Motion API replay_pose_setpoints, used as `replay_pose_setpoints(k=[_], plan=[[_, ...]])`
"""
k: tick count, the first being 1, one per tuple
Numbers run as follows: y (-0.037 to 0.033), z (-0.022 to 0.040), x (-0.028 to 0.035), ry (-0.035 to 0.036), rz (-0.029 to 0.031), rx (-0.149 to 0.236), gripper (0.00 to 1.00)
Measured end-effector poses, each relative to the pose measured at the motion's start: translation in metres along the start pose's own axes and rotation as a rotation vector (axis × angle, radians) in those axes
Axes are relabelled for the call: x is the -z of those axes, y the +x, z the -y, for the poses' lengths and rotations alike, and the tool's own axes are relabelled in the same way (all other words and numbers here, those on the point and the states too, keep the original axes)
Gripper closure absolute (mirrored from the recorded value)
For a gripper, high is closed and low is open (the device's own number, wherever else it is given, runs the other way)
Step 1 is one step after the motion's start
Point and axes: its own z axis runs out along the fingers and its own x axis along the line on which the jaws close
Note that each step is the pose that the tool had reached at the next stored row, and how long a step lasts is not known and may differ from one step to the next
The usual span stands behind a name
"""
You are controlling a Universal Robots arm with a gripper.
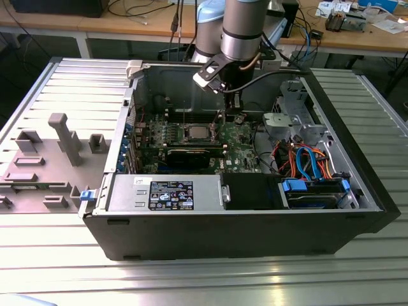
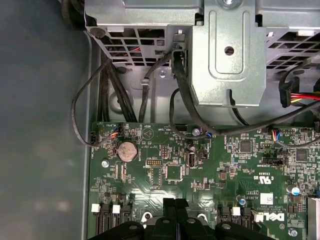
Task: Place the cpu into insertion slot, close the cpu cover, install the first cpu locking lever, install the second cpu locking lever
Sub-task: 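Close the cpu cover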
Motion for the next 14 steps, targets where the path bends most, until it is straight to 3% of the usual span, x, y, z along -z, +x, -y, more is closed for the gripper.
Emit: replay_pose_setpoints(k=[12,14], plan=[[0.0003,0.011,0.0002,0.0,-0.0001,0.0,0.89],[0.0005,0.0151,0.0003,0.0,0.0,0.0,0.89]])
